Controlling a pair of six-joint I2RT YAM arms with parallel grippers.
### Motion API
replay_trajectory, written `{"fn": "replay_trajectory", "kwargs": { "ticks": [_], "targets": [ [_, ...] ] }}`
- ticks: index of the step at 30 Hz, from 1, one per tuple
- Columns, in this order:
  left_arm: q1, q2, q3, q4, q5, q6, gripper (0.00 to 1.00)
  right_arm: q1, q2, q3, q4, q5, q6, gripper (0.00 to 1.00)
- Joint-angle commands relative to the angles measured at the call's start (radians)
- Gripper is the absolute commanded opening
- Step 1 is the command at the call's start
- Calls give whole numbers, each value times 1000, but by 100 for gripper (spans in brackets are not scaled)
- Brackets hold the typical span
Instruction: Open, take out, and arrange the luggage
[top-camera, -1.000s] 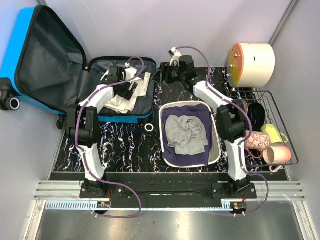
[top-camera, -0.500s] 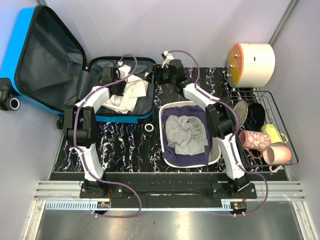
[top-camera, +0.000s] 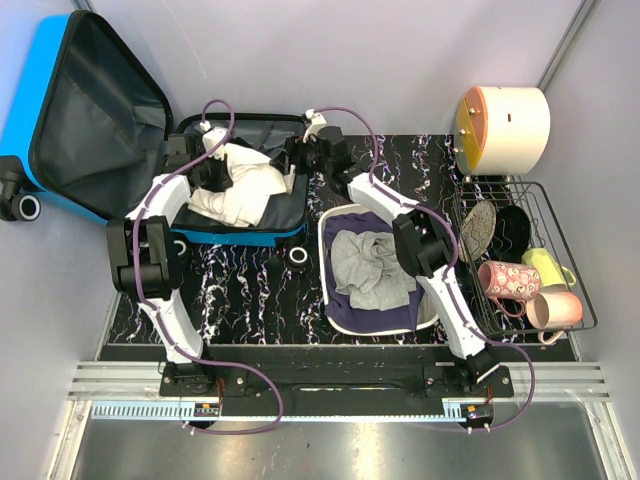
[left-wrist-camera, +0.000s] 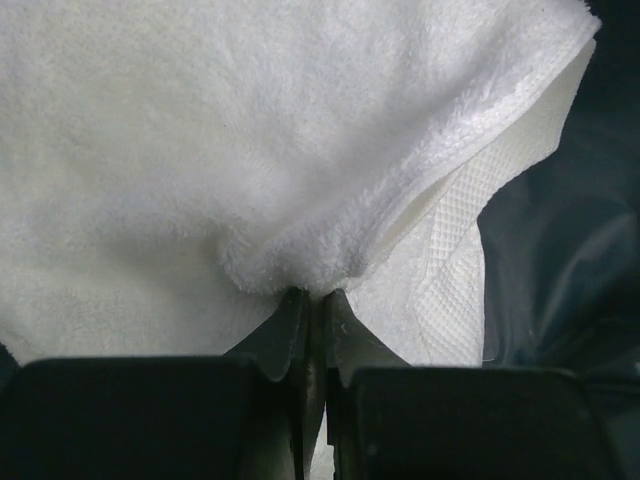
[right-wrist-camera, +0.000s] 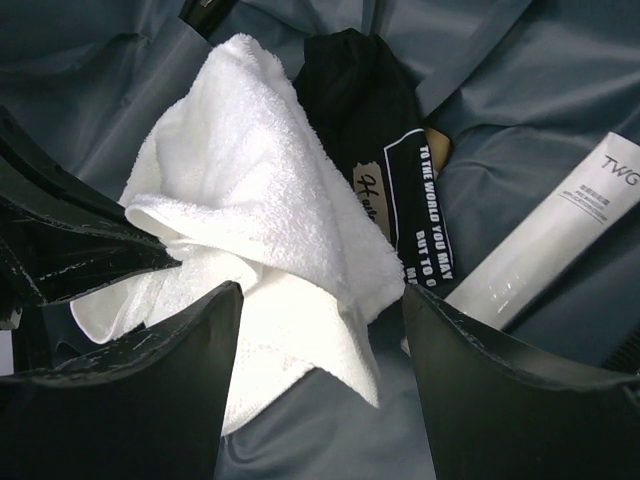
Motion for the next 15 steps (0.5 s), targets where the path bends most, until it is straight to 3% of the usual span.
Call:
{"fn": "replay_trajectory", "kwargs": {
  "ticks": [1,15],
  "targets": [
    [26,-36,17,5,88,-27,0,26,46,62,8,12,-20,74],
    [43,-27,49,20,163,-84,0,38,126,120,-81,-54,-31,68]
  ]
}}
